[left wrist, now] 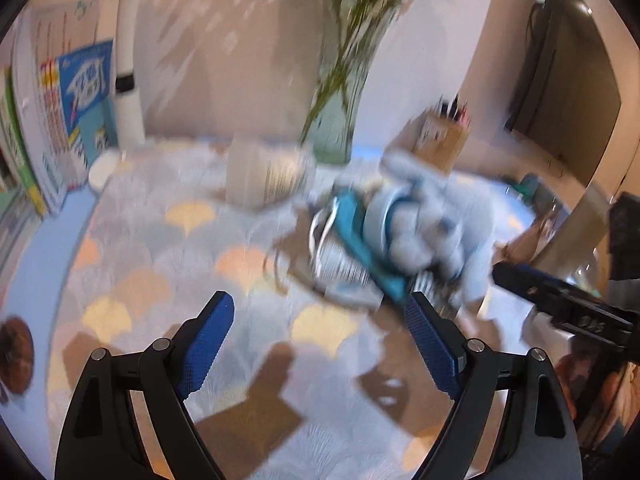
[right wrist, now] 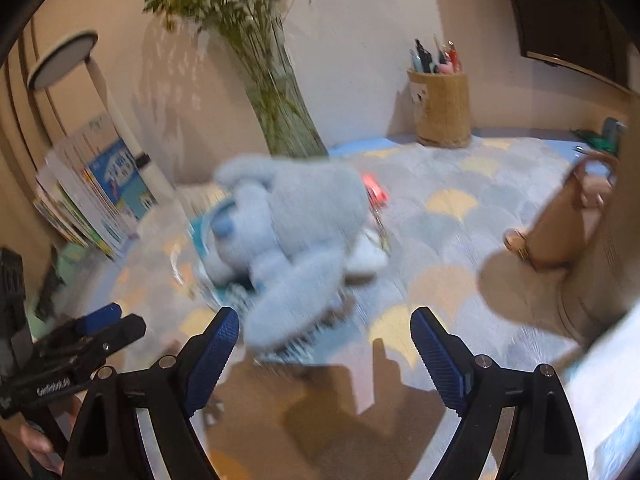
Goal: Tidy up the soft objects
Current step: 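Grasp the plush bunny with the right tool while the left tool grasps the translucent white bag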
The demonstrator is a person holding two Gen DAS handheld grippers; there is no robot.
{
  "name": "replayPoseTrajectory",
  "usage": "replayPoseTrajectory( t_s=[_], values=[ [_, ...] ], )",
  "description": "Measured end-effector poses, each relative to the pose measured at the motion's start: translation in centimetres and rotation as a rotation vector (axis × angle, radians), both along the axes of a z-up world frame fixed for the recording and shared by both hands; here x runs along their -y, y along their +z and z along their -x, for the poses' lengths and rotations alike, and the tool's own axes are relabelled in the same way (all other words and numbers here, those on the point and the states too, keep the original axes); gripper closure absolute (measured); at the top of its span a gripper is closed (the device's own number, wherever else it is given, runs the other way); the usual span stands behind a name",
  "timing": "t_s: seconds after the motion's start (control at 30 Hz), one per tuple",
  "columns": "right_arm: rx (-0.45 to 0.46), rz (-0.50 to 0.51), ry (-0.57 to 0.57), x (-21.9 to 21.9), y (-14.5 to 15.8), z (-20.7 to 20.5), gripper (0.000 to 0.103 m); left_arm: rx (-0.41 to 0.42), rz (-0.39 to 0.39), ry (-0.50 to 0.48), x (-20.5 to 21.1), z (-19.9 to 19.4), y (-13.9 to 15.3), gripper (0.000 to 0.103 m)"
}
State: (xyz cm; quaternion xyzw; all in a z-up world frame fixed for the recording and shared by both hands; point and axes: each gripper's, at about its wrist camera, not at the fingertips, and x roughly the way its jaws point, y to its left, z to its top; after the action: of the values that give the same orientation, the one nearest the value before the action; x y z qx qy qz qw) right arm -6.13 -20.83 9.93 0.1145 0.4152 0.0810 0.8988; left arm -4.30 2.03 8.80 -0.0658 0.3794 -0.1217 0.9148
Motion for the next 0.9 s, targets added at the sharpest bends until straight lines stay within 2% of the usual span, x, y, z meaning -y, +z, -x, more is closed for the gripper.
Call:
replayPoseTrajectory(
  t_s=[0.07, 0.17, 0.33, 0.43, 0.5, 0.53, 0.7, 0.77, 0.83, 0.87, 0.9],
  values=[
    [-0.001, -0.006, 0.002, -0.2, 0.7, -1.3, 0.013, 0.023, -0.007, 0.003, 0.3, -1.3, 0.8, 0.016],
    [-0.014, -0.028, -0.005, -0.1, 0.6, -3.7, 0.013, 0.020, -0.059, 0.011, 0.8, -3.8, 1.0, 0.017],
    [-0.084, -0.178, 0.009, 1.3, -1.8, -7.0, 0.013, 0.041, -0.099, 0.015, -0.9, -7.8, 1.3, 0.016],
    [-0.058, -0.184, 0.045, 0.8, -2.0, -7.4, 0.024, 0.002, -0.102, 0.000, -2.0, -11.3, 0.3, 0.016],
    [-0.023, -0.160, 0.060, 0.4, -1.5, -7.3, 0.042, -0.026, -0.105, 0.000, -2.2, -13.4, -0.6, 0.016],
    [-0.011, -0.147, 0.059, 0.4, -1.3, -7.2, 0.045, -0.034, -0.105, -0.003, -2.2, -14.5, -1.1, 0.016],
    [0.025, -0.185, 0.049, 1.5, -0.6, -6.6, 0.051, -0.102, -0.096, -0.055, -1.0, -18.5, -3.6, 0.016],
    [0.049, -0.199, 0.051, 1.9, 0.0, -6.1, 0.051, -0.115, -0.102, -0.069, -0.4, -19.0, -4.2, 0.016],
    [0.067, -0.214, 0.055, 2.1, 0.7, -5.6, 0.051, -0.096, -0.111, -0.082, 0.3, -18.8, -4.4, 0.021],
    [0.077, -0.221, 0.055, 2.2, 1.1, -5.4, 0.051, -0.081, -0.127, -0.083, 0.6, -18.6, -4.4, 0.031],
    [0.089, -0.227, 0.055, 2.3, 1.6, -5.1, 0.051, -0.087, -0.142, -0.085, 0.8, -18.6, -4.5, 0.057]
  ],
)
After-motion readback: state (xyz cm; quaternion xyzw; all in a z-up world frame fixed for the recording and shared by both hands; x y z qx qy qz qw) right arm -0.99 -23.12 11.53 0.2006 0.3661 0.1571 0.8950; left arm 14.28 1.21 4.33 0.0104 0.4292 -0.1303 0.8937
